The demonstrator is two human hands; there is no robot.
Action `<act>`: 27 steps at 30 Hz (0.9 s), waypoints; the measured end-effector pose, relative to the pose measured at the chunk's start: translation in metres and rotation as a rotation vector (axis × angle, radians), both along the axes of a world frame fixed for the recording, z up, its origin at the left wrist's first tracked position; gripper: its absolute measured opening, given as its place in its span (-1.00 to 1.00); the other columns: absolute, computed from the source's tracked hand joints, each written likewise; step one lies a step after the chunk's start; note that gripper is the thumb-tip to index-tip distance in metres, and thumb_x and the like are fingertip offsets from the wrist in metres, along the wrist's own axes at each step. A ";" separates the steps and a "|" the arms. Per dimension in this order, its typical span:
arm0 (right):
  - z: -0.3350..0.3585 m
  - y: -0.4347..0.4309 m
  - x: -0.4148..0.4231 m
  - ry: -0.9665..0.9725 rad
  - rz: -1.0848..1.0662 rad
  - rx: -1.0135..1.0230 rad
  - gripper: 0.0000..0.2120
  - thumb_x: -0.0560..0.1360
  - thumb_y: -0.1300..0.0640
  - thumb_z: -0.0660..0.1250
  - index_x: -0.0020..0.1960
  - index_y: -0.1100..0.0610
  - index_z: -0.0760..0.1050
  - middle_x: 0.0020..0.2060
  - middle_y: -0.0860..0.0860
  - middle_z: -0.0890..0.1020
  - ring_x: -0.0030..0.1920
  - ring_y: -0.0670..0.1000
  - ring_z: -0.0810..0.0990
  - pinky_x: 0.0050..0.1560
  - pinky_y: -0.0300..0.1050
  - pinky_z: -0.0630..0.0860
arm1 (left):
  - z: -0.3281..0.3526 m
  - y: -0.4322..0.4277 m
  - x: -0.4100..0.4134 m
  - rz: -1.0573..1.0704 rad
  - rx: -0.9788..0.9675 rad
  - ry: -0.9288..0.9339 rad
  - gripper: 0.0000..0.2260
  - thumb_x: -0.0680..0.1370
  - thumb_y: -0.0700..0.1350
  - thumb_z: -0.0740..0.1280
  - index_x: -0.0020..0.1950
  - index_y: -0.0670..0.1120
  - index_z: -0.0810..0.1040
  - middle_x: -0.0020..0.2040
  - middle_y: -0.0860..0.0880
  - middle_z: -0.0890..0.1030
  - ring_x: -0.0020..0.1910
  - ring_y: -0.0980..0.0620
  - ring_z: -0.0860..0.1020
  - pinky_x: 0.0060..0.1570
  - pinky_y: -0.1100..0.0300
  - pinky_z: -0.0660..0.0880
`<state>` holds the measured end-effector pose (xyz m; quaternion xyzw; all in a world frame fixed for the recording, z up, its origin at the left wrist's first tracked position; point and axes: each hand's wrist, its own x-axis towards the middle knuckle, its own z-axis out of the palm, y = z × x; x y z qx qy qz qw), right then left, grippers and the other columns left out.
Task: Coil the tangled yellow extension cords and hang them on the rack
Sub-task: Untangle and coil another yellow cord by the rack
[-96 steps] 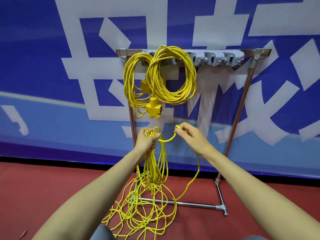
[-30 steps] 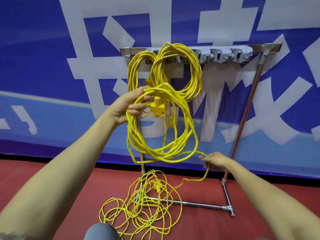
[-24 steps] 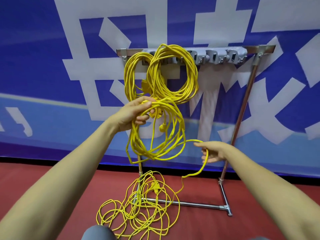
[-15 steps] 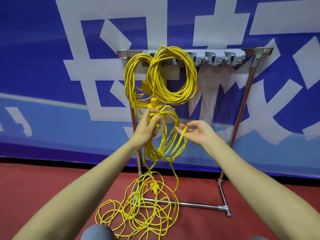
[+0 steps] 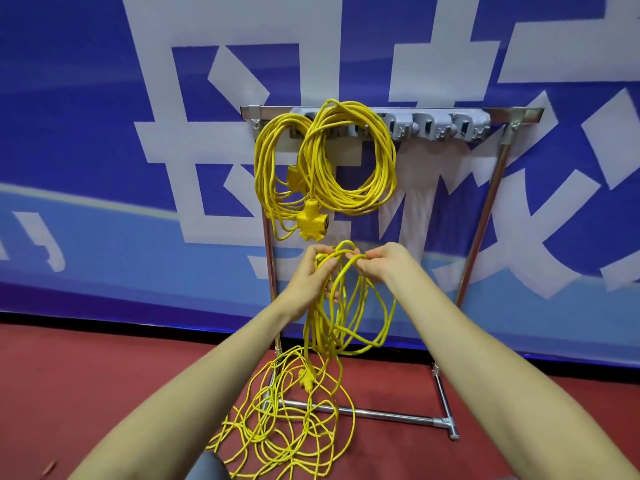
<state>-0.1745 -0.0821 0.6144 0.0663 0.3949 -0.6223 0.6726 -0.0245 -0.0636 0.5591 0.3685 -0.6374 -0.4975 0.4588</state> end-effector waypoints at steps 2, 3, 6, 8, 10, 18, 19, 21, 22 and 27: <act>-0.002 0.008 0.003 0.218 0.123 -0.109 -0.84 0.58 0.37 0.09 0.09 0.32 0.41 0.11 0.15 0.44 0.25 0.15 0.48 0.14 0.05 0.44 | 0.000 0.001 -0.001 0.030 0.034 0.033 -0.85 0.66 -0.13 0.18 0.21 -0.11 0.32 -0.23 -0.11 0.41 -0.47 0.06 0.44 -0.47 0.21 0.42; -0.006 0.012 0.006 0.358 0.204 -0.115 -0.88 0.59 0.31 0.15 0.02 0.26 0.46 0.05 0.14 0.45 0.30 0.13 0.44 0.23 0.03 0.40 | 0.000 0.002 -0.002 0.056 0.054 0.069 -0.86 0.67 -0.13 0.18 0.20 -0.11 0.33 -0.24 -0.09 0.39 -0.50 0.10 0.41 -0.50 0.24 0.38; -0.019 0.032 0.015 0.420 0.486 -0.174 -0.84 0.59 0.16 0.21 -0.08 0.22 0.48 -0.11 0.11 0.49 0.15 0.07 0.48 0.17 0.02 0.46 | 0.003 -0.001 -0.005 0.136 0.105 0.180 -0.88 0.67 -0.13 0.18 0.18 -0.11 0.33 -0.30 -0.07 0.38 -0.53 0.14 0.38 -0.55 0.28 0.35; -0.028 0.041 0.017 0.602 0.703 -0.258 -0.90 0.56 0.15 0.26 -0.09 0.15 0.51 -0.16 0.04 0.58 -0.08 0.00 0.56 0.03 -0.03 0.51 | 0.005 -0.005 -0.004 0.182 0.126 0.209 -0.89 0.66 -0.13 0.18 0.17 -0.10 0.33 -0.35 -0.06 0.40 -0.55 0.14 0.39 -0.56 0.29 0.36; -0.041 0.049 0.018 0.886 0.818 -0.368 -0.94 0.52 0.16 0.34 -0.01 0.08 0.50 -0.17 -0.02 0.61 -0.11 -0.05 0.59 0.03 -0.07 0.54 | 0.005 -0.009 -0.004 0.214 0.124 0.221 -0.90 0.66 -0.14 0.18 0.16 -0.09 0.32 -0.39 -0.06 0.42 -0.56 0.13 0.41 -0.56 0.28 0.37; -0.066 0.048 0.033 1.642 0.611 -0.600 -0.90 0.45 0.12 0.42 -0.22 0.06 0.53 -0.36 -0.03 0.56 -0.27 -0.05 0.54 -0.03 -0.04 0.54 | -0.002 -0.010 0.000 0.254 0.111 0.231 -0.90 0.66 -0.15 0.19 0.16 -0.08 0.31 -0.38 -0.09 0.48 -0.53 0.10 0.47 -0.53 0.25 0.44; -0.068 0.049 0.034 1.607 0.575 -0.611 -0.88 0.46 0.13 0.40 -0.24 0.04 0.52 -0.35 -0.02 0.57 -0.26 -0.03 0.56 -0.03 0.01 0.58 | -0.003 -0.010 0.002 0.257 0.103 0.236 -0.90 0.66 -0.16 0.19 0.16 -0.09 0.31 -0.33 -0.09 0.50 -0.51 0.11 0.50 -0.51 0.25 0.47; -0.065 0.049 0.033 1.481 0.515 -0.599 -0.87 0.49 0.18 0.37 -0.23 0.07 0.50 -0.34 0.02 0.58 -0.29 0.01 0.60 -0.10 0.01 0.63 | -0.003 -0.010 0.005 0.249 0.081 0.239 -0.90 0.66 -0.19 0.18 0.16 -0.12 0.32 -0.25 -0.08 0.51 -0.44 0.12 0.57 -0.45 0.27 0.52; -0.061 0.049 0.032 1.399 0.498 -0.593 -0.87 0.51 0.21 0.36 -0.20 0.10 0.48 -0.33 0.05 0.58 -0.32 0.00 0.60 -0.16 -0.04 0.64 | -0.004 -0.010 0.006 0.238 0.074 0.232 -0.89 0.66 -0.19 0.18 0.17 -0.13 0.32 -0.22 -0.07 0.49 -0.41 0.14 0.59 -0.44 0.29 0.52; -0.046 0.042 0.031 1.205 0.556 -0.592 -0.97 0.52 0.25 0.33 -0.09 0.21 0.50 -0.28 0.09 0.57 -0.33 -0.04 0.62 -0.19 -0.19 0.64 | -0.009 -0.010 0.006 0.207 0.016 0.115 -0.90 0.65 -0.15 0.21 0.16 -0.07 0.37 -0.12 -0.07 0.54 -0.27 0.16 0.57 -0.27 0.27 0.54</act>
